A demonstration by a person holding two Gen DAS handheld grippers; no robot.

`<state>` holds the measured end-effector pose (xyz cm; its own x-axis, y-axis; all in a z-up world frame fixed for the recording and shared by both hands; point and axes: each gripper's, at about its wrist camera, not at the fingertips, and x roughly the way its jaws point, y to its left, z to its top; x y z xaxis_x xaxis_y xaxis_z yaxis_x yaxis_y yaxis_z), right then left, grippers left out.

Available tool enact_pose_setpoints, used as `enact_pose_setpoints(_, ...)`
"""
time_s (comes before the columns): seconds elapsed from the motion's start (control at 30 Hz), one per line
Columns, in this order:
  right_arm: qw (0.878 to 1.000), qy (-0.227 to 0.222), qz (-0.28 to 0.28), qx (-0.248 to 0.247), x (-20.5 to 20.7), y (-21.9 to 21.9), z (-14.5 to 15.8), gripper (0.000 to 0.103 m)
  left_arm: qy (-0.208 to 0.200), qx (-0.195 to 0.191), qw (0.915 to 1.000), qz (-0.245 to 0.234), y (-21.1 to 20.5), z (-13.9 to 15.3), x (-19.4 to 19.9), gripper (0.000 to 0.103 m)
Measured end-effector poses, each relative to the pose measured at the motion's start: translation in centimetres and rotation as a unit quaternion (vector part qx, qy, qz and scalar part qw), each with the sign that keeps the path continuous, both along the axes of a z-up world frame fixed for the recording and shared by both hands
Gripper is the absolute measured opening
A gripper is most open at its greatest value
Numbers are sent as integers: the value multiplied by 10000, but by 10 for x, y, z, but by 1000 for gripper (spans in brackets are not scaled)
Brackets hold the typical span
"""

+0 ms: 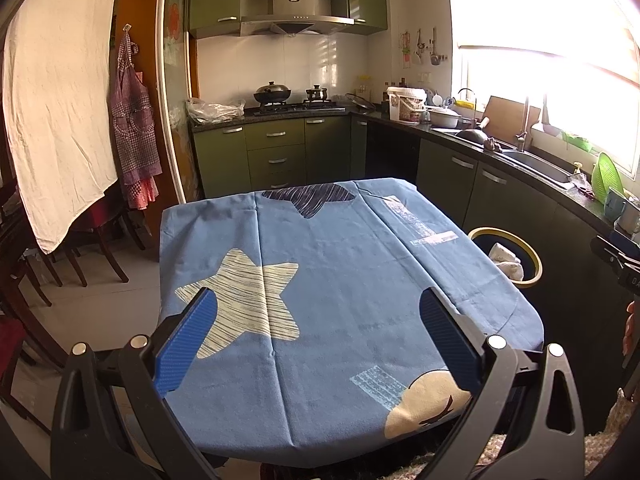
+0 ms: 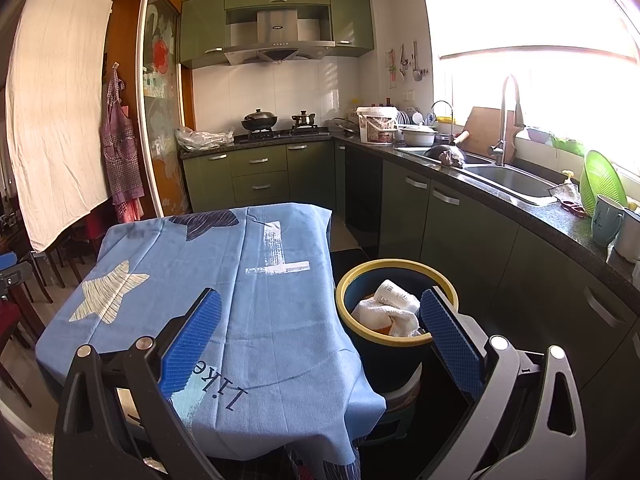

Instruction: Collect trash

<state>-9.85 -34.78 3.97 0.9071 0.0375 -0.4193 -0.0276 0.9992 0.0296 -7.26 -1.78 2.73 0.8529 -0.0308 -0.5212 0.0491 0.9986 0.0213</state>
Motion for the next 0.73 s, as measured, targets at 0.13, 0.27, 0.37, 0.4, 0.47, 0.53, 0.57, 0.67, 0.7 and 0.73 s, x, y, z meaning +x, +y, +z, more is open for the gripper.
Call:
enact_pose_setpoints(0.13, 10000, 7, 1, -4, 0, 0, 0, 98, 39, 2, 10000, 6, 0, -2, 2, 96)
enact_pose_setpoints(0.27, 10000, 8, 2, -6, 0, 0, 0, 98, -72, 35, 10000, 39, -1, -1, 1, 96)
enact_pose_setpoints(0.37, 10000, 12, 3, -4, 0, 0, 0, 98, -104, -6, 9999, 4, 0, -1, 1, 96)
enact_pose_setpoints(0.4, 10000, 10, 0, -5, 0, 0, 0, 98, -77, 1, 10000, 1, 0, -2, 2, 96)
enact_pose_setpoints(0.47, 10000, 20, -6, -1, 0, 0, -1, 98, -14, 6, 10000, -13, -1, -3, 4, 96)
enact_pose_setpoints(0.53, 10000, 29, 1, 12, 1, -1, -3, 98, 72, -4, 10000, 0, -1, -5, 8, 96)
enact_pose_setpoints(0.57, 10000, 34, -1, 10, 1, -1, -3, 98, 118, -34, 9999, -1, 0, -6, 10, 96)
enact_pose_setpoints(0.67, 10000, 81, -4, 20, 5, -1, -6, 98, 231, -92, 9996, -93, 0, -9, 18, 96)
enact_pose_setpoints(0.7, 9999, 101, -4, 21, 7, -1, -7, 98, 251, -91, 9996, -101, 0, -11, 22, 96)
enact_pose_setpoints(0.73, 9999, 126, 5, 15, 10, 0, -9, 98, 278, -80, 9995, -99, 0, -13, 27, 96)
